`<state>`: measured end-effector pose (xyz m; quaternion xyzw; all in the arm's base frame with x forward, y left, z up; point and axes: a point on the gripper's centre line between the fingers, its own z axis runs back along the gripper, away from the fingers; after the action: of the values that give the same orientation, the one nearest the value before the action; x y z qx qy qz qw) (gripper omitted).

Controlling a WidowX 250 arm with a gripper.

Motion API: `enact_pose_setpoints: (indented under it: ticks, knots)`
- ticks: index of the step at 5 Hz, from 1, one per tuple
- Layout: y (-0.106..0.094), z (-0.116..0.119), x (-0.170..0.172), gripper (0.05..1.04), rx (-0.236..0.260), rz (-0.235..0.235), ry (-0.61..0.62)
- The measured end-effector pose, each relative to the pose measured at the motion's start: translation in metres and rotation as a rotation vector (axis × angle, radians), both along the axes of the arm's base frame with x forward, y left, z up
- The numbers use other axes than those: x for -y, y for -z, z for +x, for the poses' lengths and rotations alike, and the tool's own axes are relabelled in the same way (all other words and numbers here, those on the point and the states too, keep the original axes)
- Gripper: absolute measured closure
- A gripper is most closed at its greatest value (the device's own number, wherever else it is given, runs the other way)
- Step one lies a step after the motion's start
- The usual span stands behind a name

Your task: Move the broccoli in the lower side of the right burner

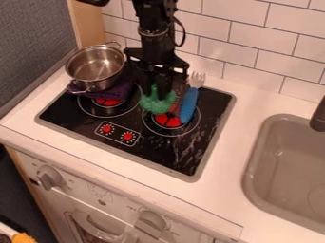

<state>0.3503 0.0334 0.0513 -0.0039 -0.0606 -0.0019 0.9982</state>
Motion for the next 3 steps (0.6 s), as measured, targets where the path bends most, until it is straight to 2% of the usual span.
enact_pose_setpoints:
  ticks: [1, 3]
  knots:
    - [-0.026, -0.012, 0.017, 0.764, 0.076, -0.001, 0.042]
    - [-0.008, -0.05, 0.067, 0.765, 0.027, -0.016, 0.17]
